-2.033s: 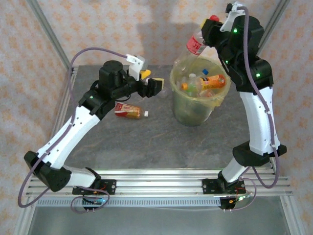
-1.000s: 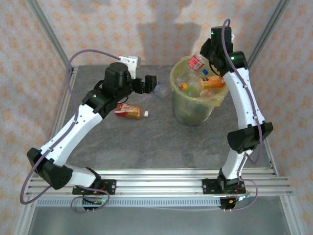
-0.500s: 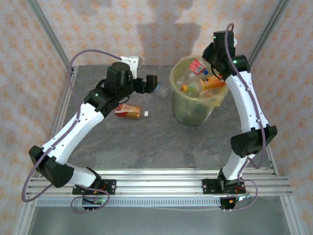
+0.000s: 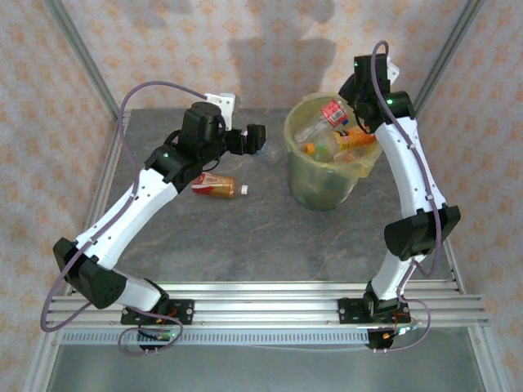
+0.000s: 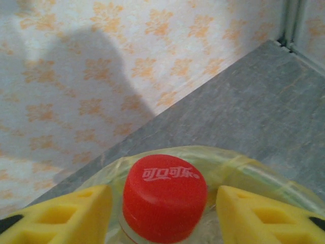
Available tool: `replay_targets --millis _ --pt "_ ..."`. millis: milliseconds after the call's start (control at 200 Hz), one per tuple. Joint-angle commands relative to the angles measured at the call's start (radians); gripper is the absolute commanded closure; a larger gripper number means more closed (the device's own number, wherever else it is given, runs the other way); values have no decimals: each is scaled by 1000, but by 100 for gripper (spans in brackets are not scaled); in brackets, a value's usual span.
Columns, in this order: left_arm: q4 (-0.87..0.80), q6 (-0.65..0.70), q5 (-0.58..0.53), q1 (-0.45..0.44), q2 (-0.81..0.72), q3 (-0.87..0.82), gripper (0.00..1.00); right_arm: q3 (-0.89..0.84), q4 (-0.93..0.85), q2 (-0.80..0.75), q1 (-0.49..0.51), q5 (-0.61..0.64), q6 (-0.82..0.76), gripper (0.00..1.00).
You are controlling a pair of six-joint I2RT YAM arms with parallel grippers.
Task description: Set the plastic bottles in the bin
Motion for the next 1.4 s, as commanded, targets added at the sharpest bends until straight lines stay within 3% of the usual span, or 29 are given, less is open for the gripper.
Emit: replay_targets --millis 0,65,235,530,856,1396 --pt "-4 -12 5 -4 -1 34 0 3 -70 2 1 89 -38 36" --pt "-2 -13 6 -5 0 32 0 12 -73 4 1 119 -55 23" --pt "2 -20 10 -4 4 28 0 50 -75 35 1 153 -120 16" --pt "-1 -18 5 -4 1 24 0 189 -120 135 1 74 -177 26" --pt "0 -16 -1 -4 3 19 0 496 -314 324 1 89 -243 33" --pt "-1 -12 -21 -4 11 18 0 464 -398 319 1 49 -233 41"
